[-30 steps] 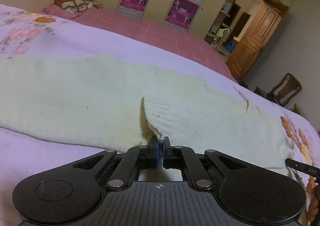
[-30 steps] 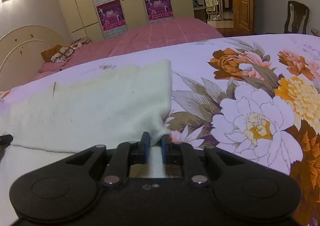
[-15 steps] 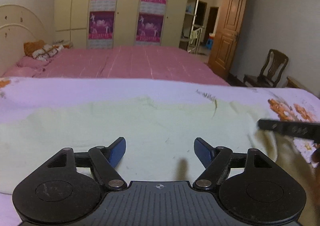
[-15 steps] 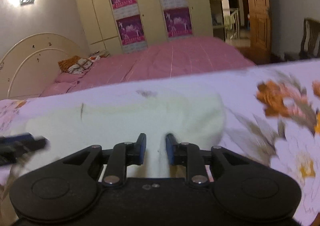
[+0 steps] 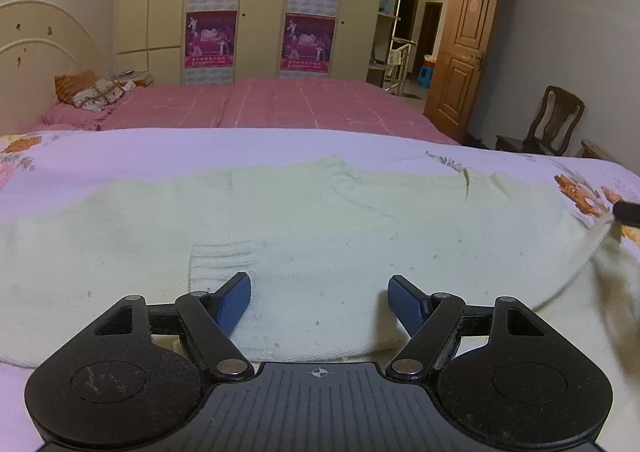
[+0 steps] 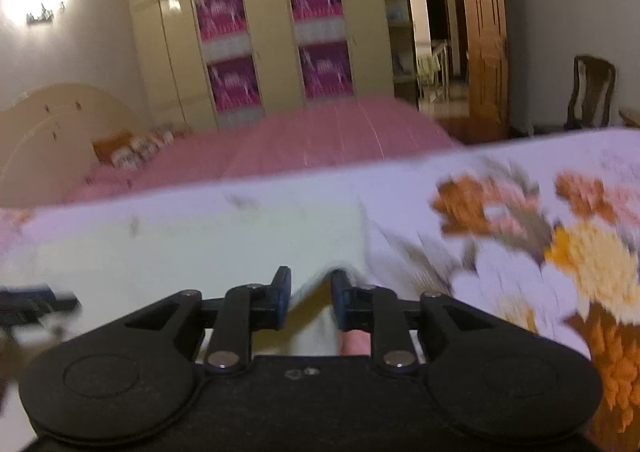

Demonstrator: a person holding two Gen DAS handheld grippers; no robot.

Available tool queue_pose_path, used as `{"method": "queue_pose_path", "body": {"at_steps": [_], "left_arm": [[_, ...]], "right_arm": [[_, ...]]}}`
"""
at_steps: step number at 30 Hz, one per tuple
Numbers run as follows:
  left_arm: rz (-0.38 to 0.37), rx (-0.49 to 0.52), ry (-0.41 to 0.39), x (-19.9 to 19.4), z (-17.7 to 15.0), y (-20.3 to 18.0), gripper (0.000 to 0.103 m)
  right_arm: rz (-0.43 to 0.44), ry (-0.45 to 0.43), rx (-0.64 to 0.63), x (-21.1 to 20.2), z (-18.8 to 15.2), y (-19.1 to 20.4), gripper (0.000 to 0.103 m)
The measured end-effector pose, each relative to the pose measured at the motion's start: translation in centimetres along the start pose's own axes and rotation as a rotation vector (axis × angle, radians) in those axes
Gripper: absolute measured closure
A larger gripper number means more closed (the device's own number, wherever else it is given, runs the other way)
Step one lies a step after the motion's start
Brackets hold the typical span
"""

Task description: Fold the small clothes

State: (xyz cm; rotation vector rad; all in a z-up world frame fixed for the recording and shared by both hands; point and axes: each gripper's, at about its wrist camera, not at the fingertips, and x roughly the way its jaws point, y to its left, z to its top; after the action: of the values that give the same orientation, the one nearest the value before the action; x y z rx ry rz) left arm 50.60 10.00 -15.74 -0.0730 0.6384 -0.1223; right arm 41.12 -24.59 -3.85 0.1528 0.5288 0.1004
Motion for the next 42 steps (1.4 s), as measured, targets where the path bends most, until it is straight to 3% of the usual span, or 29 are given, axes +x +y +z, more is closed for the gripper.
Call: {"method": "queue_pose_path", "body": {"at_steps": [6,8,10,13,15,16,17,18,19,20,25,30,33,36,39,40,42], "left_arm": [[-0.013,-0.014,-0.014,0.0,-0.2,0.7,0.028],[0.004,-0.019,-0.022,-0.1,0.1,0.0,0.028],[-0.026,-0.040,-0.033,-0.4,0.3,-1.0,0.028],[-0.022,0.004,-0.014,0.1,0.2,-2.1,0.028],[-0.003,0.004,0.004,0.4,-0.2,-1.2,0.028],[0.002,0.002,-0.003,0.3,-0.4,-0.4,0.028],[0.002,-0.001,-0.008,0.3,-0.6,0.2,0.028],[-0.004,-0.010,-0.013,0.1,-0.7,0.7,0.028],[-0.003,-0.018,-0.015,0.0,-0.6,1.0,0.028],[0.011,-0.018,-0.020,-0.1,-0.4,1.0,0.028],[0.033,-0.060,-0.056,0.4,0.7,0.2,0.028],[-0.004,-0.025,-0.044,2.3,2.0,-3.2,0.027],[0.028,0.008,-0.006,3.3,1.8,-3.2,0.027],[0.082,0.009,-0.020,2.4,1.3,0.0,0.028],[0.097,-0.037,-0.022,1.9,1.0,3.0,0.028],[0.114,-0.032,-0.014,2.0,1.0,3.3,0.028],[0.119,-0.034,-0.009,2.3,0.9,3.4,0.028]], "right_arm": [[-0.136,-0.009,0.116,-0.8,0.2,-3.7,0.078],[-0.059,0.028,0.104,-0.2,0.0,-3.3,0.078],[0.052,0.062,0.050,0.7,-0.4,-1.6,0.078],[0.106,0.119,-0.059,2.5,-1.7,0.8,0.080],[0.015,0.153,-0.078,3.3,-2.4,0.1,0.082],[-0.027,0.152,-0.047,3.2,-2.5,-1.1,0.093],[-0.030,0.142,0.016,2.8,-2.4,-2.8,0.097],[-0.055,0.142,0.049,2.6,-2.3,-3.8,0.096],[-0.088,0.150,0.036,2.7,-2.0,-4.0,0.074],[-0.078,0.131,0.029,2.6,-1.6,-4.1,0.074],[0.040,0.036,0.012,4.1,0.7,-1.7,0.075],[0.248,0.120,-0.123,9.7,1.3,5.4,0.077],[0.324,0.191,-0.252,11.4,-0.1,8.4,0.079],[0.281,0.172,-0.281,11.6,0.5,6.8,0.080],[0.040,0.132,-0.155,12.1,2.3,1.2,0.084],[-0.004,0.131,-0.079,12.4,3.1,-1.1,0.088],[0.003,0.150,-0.017,12.8,3.9,-2.9,0.095]]}}
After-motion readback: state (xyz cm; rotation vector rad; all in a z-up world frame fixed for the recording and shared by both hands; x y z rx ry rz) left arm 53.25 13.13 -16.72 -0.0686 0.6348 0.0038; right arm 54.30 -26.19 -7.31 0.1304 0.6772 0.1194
